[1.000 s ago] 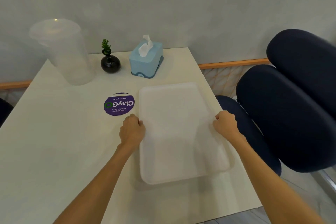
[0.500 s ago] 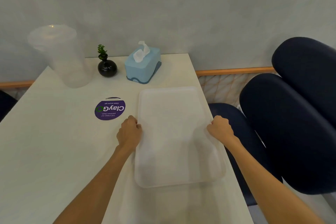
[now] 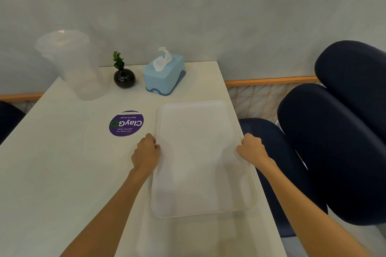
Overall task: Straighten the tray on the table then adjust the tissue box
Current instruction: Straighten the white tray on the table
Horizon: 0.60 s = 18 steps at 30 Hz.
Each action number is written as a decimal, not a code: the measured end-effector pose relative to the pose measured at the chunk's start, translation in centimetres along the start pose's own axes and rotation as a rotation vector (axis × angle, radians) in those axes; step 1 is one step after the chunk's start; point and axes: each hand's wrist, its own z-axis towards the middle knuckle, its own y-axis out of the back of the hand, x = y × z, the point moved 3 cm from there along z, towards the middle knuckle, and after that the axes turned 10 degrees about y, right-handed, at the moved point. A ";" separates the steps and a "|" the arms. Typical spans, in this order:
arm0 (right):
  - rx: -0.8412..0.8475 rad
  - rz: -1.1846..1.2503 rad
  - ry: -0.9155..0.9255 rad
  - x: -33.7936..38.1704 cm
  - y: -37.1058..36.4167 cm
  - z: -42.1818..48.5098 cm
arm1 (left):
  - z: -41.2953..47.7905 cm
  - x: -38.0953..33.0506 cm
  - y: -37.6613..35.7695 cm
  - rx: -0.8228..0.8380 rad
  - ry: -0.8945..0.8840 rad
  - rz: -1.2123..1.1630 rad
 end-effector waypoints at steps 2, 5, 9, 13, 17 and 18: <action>0.010 -0.004 0.008 -0.2 -0.1 0.0 | -0.1 0.1 0.0 -0.008 -0.002 0.003; 0.040 -0.004 0.022 -0.3 -0.1 0.1 | -0.2 0.2 -0.1 -0.024 -0.002 0.008; 0.198 -0.044 -0.007 -0.6 0.7 0.6 | -0.5 0.4 -0.2 -0.028 0.020 -0.002; 0.209 -0.144 0.046 0.1 3.3 2.6 | -0.6 0.9 0.3 0.004 0.059 -0.038; 0.162 -0.095 0.136 3.1 5.3 6.0 | 0.8 0.6 2.1 -0.001 0.084 -0.184; 0.161 -0.073 0.159 4.0 5.6 7.0 | 1.6 0.1 2.7 -0.005 0.068 -0.223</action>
